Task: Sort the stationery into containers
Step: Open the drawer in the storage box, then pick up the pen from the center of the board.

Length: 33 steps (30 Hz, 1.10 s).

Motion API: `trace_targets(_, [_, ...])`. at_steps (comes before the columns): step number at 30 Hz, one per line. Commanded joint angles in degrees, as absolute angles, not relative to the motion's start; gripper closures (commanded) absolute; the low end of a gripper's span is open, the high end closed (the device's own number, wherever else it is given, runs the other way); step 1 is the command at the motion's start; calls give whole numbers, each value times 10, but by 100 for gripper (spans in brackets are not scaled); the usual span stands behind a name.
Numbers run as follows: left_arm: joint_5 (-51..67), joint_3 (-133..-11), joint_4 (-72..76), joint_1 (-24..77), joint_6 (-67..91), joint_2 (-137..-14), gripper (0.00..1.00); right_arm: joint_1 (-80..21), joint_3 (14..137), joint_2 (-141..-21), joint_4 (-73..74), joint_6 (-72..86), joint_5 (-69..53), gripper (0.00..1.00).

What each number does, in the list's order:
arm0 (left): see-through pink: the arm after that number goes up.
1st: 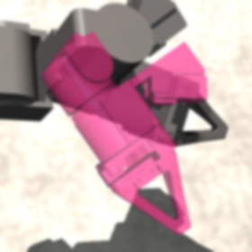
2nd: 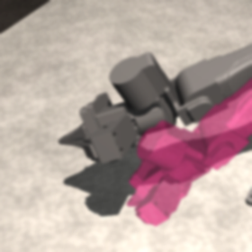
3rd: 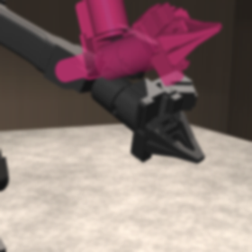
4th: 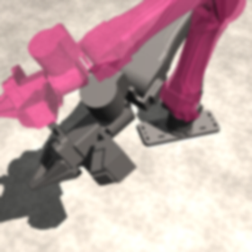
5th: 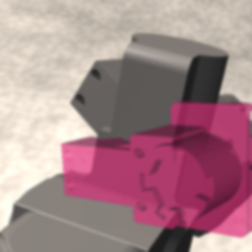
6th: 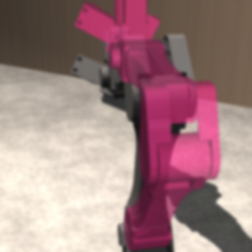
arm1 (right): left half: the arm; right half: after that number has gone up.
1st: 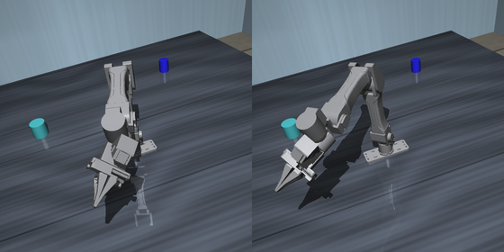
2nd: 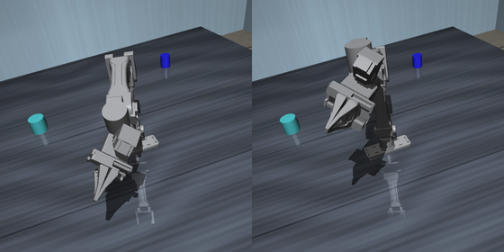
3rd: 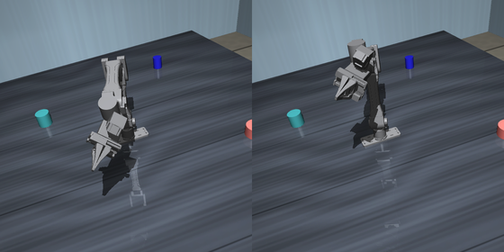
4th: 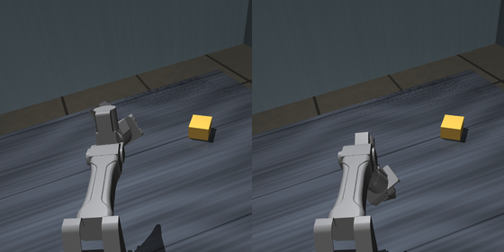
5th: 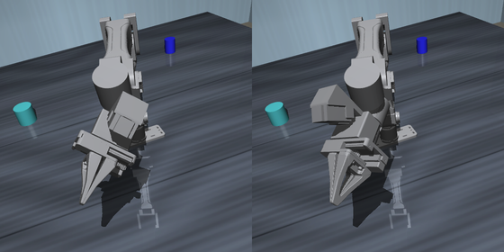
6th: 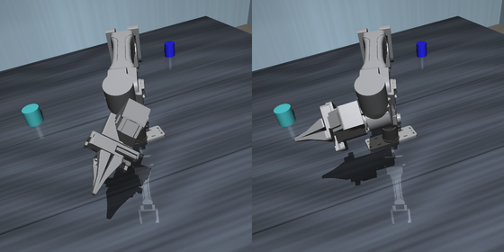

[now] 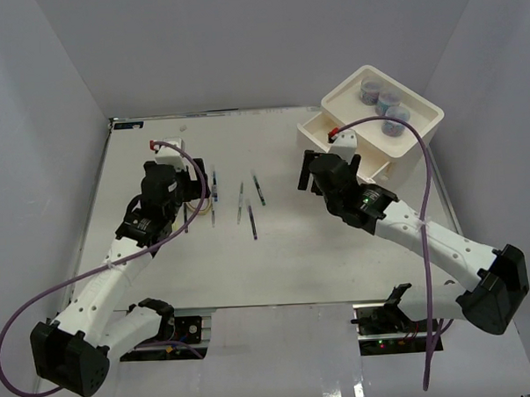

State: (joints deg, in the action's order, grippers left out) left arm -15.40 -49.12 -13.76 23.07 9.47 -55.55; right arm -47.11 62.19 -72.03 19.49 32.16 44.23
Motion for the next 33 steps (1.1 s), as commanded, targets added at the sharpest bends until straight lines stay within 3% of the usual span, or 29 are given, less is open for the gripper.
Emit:
trace_targets(1, [-173, -492, -184, 217, 134, -577, 2, -477, 600, -681, 156, 249, 360, 13])
trace_targets(7, [-162, -490, -192, 211, 146, -601, 2, -483, 552, -664, 127, 198, 211, 10])
trace_targets(18, [-196, -446, -167, 207, 131, -543, 2, -549, 597, -861, 57, 185, 198, 14])
trace_targets(23, [-215, -418, -146, 206, 125, -478, 2, -562, 654, -973, 47, 189, 217, 20])
trace_targets(33, [-220, -421, -146, 205, 118, -468, 2, -571, 765, -1114, 61, 200, 220, 37])
